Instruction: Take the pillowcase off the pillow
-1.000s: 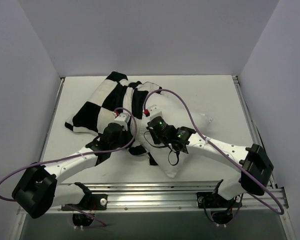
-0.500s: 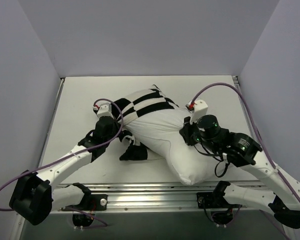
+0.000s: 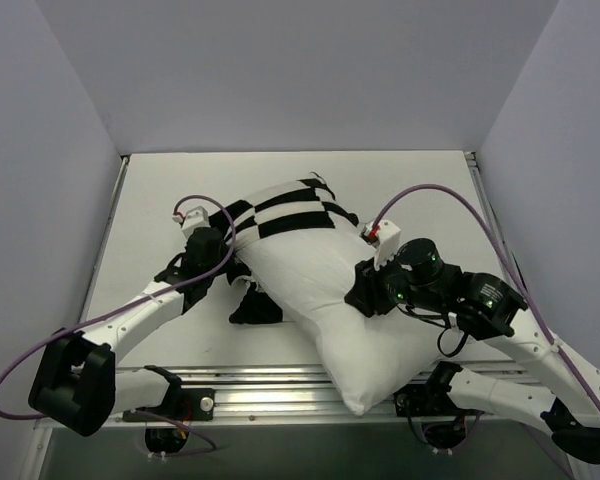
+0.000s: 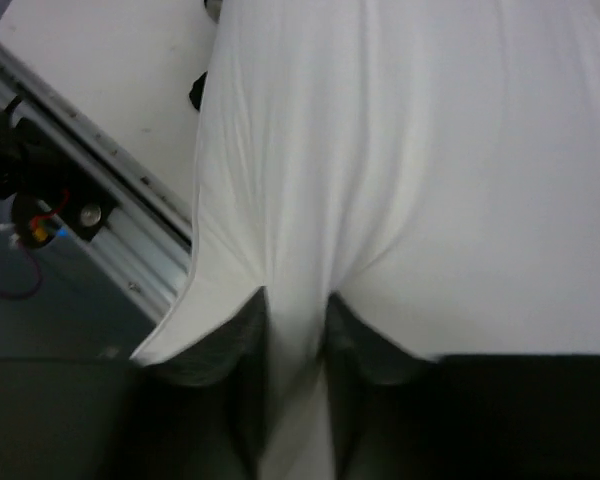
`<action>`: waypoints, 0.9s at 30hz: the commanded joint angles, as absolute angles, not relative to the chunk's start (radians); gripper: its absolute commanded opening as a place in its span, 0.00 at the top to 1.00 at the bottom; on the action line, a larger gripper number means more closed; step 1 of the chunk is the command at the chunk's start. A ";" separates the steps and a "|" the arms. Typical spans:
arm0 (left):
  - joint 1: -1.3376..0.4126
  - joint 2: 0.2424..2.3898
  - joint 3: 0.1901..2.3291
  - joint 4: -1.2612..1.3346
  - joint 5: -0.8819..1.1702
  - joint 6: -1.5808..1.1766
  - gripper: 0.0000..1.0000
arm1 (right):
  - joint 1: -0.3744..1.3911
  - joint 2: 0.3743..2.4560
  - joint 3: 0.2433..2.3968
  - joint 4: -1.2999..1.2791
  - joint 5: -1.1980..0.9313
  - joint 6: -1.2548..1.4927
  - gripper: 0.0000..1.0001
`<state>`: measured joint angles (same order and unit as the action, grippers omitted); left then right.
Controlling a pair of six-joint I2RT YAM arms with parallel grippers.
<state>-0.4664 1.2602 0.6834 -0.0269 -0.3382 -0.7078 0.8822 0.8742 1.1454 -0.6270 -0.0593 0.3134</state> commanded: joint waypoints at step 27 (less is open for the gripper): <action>-0.732 2.043 2.121 -0.857 0.310 0.277 0.06 | 0.276 1.011 0.976 -0.318 -0.437 0.367 0.08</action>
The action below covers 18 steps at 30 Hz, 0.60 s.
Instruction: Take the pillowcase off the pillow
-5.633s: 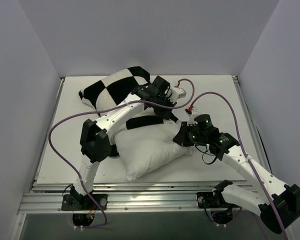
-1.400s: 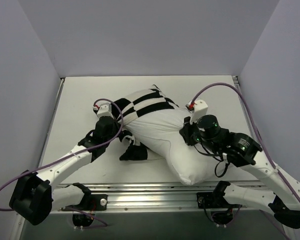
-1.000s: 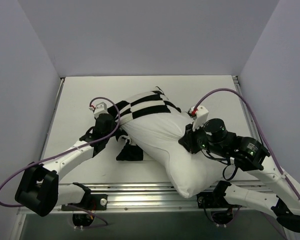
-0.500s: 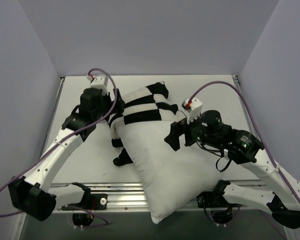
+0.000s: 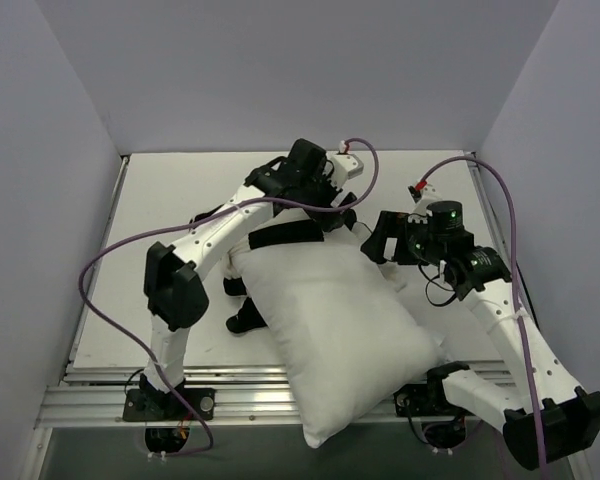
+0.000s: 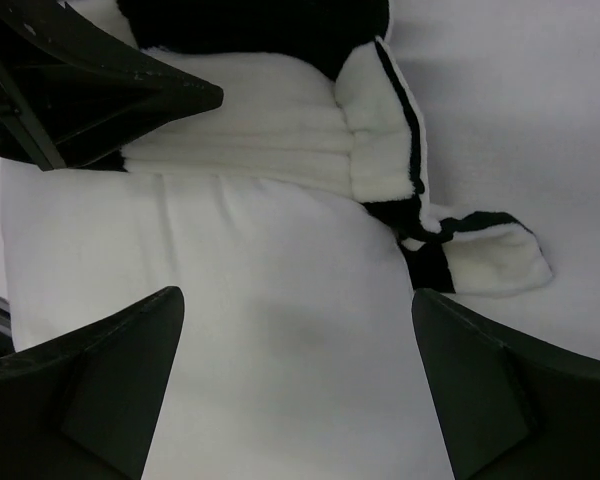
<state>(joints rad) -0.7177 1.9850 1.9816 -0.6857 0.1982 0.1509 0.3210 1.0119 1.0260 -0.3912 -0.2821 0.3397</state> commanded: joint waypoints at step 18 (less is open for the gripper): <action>-0.718 2.062 2.079 -0.796 0.190 0.229 0.98 | 0.408 1.213 0.939 -0.134 -0.445 0.387 0.03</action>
<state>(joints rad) -0.7292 2.1372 2.1170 -0.8463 0.2310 0.2764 0.3565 1.1702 0.9104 -0.1955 -0.4564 0.3920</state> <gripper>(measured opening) 0.050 0.963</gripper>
